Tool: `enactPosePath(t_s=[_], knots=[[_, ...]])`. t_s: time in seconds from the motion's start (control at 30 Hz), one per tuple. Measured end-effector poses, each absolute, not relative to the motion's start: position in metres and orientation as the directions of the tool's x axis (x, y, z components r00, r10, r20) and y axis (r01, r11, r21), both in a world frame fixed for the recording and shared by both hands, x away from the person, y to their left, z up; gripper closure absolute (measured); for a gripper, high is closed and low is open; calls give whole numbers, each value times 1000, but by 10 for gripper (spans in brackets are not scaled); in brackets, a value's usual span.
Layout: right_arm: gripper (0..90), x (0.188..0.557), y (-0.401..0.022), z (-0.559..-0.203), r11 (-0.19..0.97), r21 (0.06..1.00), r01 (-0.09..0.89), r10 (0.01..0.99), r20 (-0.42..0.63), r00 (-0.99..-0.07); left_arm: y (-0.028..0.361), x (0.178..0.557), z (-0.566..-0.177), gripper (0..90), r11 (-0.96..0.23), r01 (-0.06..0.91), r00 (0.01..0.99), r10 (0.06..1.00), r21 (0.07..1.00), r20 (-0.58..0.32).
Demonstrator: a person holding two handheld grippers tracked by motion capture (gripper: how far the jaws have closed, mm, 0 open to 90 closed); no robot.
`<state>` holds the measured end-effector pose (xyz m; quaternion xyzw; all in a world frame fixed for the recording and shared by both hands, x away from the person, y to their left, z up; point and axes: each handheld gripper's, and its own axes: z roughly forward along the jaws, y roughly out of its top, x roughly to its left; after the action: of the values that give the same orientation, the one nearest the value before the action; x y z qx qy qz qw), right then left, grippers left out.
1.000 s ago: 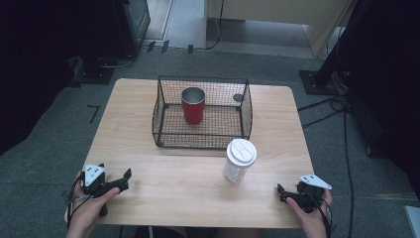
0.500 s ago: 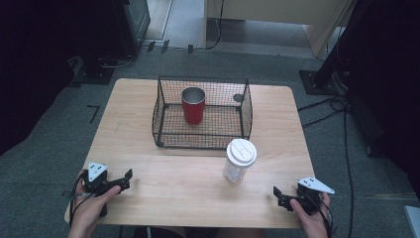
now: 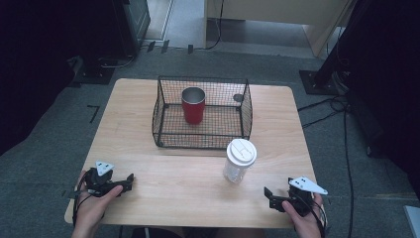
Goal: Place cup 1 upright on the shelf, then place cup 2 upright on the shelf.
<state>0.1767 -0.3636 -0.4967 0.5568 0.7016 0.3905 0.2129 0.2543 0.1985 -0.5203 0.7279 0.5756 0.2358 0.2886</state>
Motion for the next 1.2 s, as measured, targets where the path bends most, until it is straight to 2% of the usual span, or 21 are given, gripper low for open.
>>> enactPosePath(t_s=[0.83, 1.2], knots=[[6, 177, -314, -468, 122, 814, 567, 907, 140, -396, 195, 256, -520, 5, -145, 707, 192, 981, 692, 10], [6, 190, -291, -458, 84, 831, 549, 887, 189, -422, 194, 257, -520, 5, -146, 706, 195, 981, 693, 8]])
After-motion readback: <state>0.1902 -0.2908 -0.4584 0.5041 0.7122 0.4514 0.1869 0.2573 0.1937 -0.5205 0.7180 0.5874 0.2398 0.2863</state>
